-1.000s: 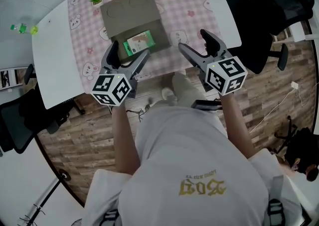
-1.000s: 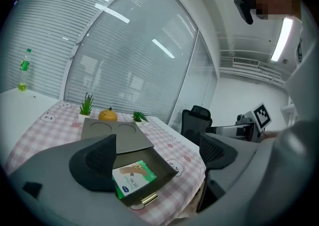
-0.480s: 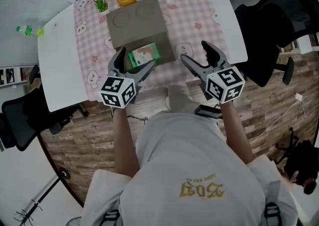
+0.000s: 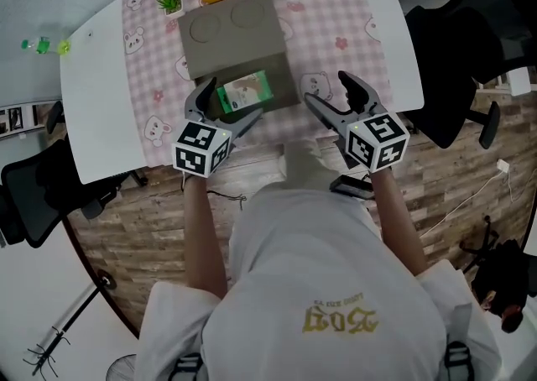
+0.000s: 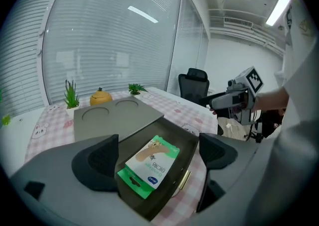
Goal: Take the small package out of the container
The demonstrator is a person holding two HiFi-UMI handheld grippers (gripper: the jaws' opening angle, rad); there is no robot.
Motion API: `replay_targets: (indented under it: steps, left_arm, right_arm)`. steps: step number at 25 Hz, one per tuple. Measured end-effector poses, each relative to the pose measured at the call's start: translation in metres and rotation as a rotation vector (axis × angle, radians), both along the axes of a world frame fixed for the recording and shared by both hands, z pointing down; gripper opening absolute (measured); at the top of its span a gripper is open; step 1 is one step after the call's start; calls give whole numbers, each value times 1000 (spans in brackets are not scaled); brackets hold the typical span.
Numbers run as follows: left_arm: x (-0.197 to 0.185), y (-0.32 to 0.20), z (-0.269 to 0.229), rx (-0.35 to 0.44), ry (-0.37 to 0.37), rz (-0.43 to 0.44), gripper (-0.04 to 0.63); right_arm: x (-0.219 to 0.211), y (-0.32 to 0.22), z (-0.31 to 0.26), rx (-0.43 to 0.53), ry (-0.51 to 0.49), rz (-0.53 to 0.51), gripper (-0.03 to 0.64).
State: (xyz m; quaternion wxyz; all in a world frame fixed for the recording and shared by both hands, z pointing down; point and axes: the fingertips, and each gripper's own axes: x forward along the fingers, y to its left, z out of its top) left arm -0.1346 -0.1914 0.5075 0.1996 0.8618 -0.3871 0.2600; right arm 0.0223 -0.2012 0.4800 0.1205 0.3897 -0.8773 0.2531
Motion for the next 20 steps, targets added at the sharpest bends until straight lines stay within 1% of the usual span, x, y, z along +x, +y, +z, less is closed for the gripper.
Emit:
replay_targets:
  steps: [4,7,9,15,20]
  left_arm:
    - [-1,-3,12,-10,-86,60,514]
    - [1,-6,23,-11,-172,135,508]
    - [3,-8,30,-21,-216,175,505]
    - [1,-9,53,-63,-324,273,494]
    - [0,-11,64,-86,-372,316,481]
  right_arm:
    - [-3,-3,5,-9,-24,-9,382]
    - [-1,-6,8,-22,-39,-7,381]
    - [1,-7,11,-29,-43,-7,381]
    - [9,-14,16,-33,-80,8,380]
    - [19,-22,26,-61,-89,29,380]
